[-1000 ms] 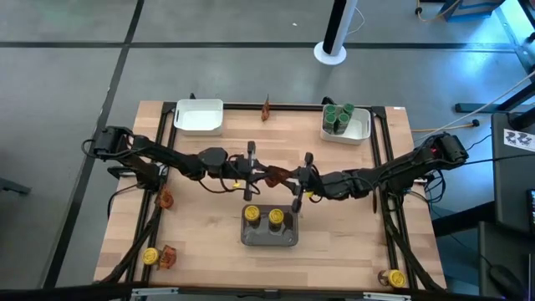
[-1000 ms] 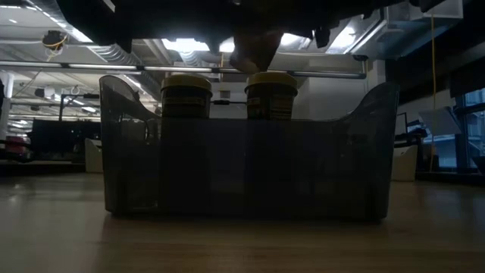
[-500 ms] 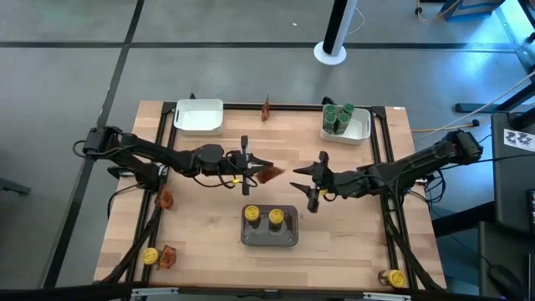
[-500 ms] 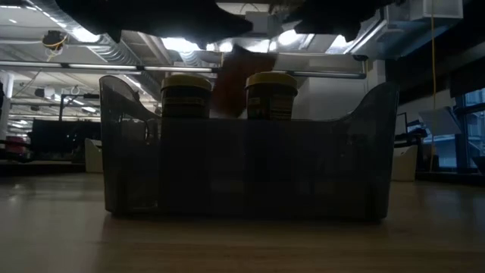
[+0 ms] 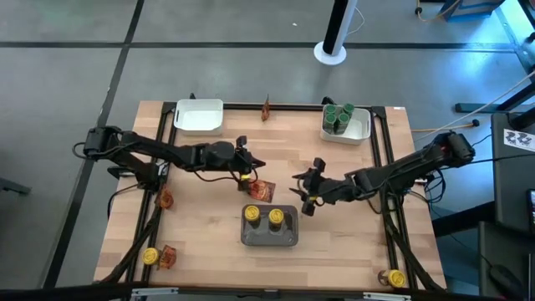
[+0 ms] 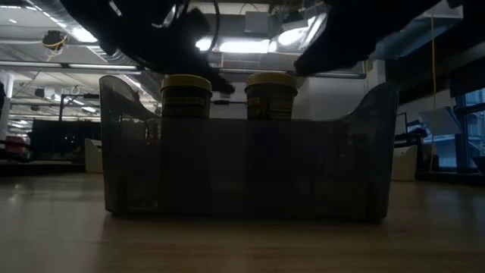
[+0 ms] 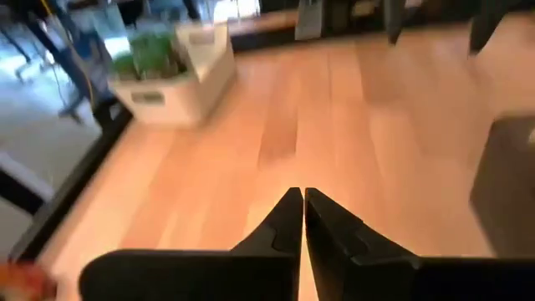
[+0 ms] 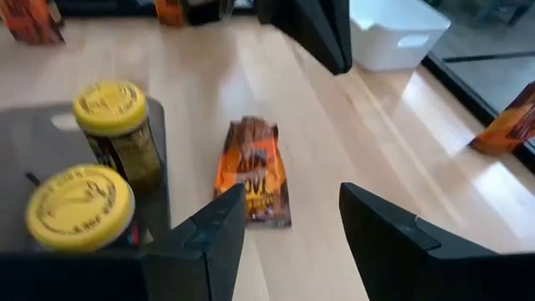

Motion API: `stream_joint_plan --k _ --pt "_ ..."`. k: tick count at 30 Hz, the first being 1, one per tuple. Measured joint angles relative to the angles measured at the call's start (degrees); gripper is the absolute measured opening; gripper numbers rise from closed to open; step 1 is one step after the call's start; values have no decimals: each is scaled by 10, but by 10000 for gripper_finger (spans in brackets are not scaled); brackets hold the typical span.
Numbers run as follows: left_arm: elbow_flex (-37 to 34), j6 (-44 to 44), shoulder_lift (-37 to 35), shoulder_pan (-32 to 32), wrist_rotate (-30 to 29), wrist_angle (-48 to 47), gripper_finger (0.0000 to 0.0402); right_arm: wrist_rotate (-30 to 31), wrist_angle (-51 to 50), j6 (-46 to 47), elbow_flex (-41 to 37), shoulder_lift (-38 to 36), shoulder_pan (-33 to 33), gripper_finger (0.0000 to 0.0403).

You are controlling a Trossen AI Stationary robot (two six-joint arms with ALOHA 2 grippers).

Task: Sort spices by type
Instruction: Put the middle right orange seasoning bag into the left white bin

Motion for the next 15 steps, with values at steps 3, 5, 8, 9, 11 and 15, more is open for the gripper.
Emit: stream_joint_plan --k 3,5,8,9,11,15 --pt "5 -4 0 11 0 -61 28 0 -5 0 0 23 0 195" --pt "18 -13 0 20 8 -108 56 5 -5 0 0 37 0 195" --pt "39 -26 7 35 40 -156 111 12 -5 -1 0 54 0 195" --pt "46 -30 12 38 51 -159 131 16 -6 -3 0 59 0 195" --pt "62 -36 25 44 69 -152 166 24 -7 -6 0 65 0 195" --pt "89 -35 74 41 75 -166 215 24 -14 -20 -1 72 0 195"
